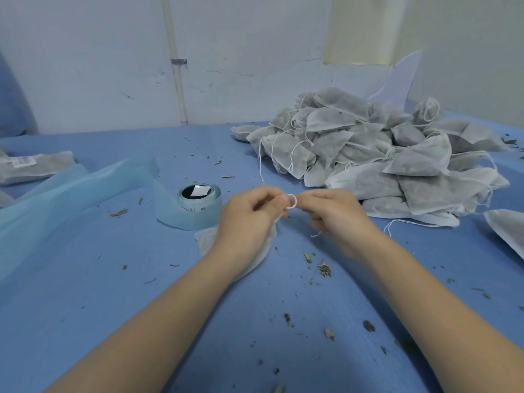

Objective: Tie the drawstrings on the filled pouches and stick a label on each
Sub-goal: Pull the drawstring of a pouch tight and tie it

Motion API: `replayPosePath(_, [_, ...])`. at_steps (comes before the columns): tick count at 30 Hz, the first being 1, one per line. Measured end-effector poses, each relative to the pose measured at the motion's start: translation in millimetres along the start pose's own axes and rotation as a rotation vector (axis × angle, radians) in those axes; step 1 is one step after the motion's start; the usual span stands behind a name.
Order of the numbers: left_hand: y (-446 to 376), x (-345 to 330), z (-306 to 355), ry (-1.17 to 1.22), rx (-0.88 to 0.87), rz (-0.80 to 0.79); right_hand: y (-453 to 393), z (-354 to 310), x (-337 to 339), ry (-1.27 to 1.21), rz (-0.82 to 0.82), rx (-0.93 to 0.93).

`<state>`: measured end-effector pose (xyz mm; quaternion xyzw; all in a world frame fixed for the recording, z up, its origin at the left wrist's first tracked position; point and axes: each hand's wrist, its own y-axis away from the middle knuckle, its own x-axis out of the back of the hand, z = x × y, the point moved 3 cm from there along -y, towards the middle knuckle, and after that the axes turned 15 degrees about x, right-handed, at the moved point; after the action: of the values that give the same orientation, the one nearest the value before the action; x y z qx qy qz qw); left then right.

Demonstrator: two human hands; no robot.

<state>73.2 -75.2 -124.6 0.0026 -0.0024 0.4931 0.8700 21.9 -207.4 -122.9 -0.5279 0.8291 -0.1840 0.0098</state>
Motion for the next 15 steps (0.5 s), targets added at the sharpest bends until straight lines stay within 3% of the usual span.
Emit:
replayPosePath(5, [-0.2, -2.4, 0.4, -0.343, -0.086, 0.173, -0.8, 4.6, 0.3, -0.249, -0.004, -0.134])
replayPosePath(8, [-0.1, -0.4, 0.2, -0.331, -0.082, 0.234, -0.2, 1.1, -1.9, -0.286, -0.031, -0.097])
replayPosePath(12, [-3.7, 3.0, -3.8, -0.209, -0.013, 0.267, 4.9, -6.7, -4.1, -0.062, -0.048, 0.079])
replayPosePath(15, [-5.4, 2.4, -6.0, -0.187, -0.003, 0.274, 5.6, -5.5, -3.1, -0.039, 0.008, 0.082])
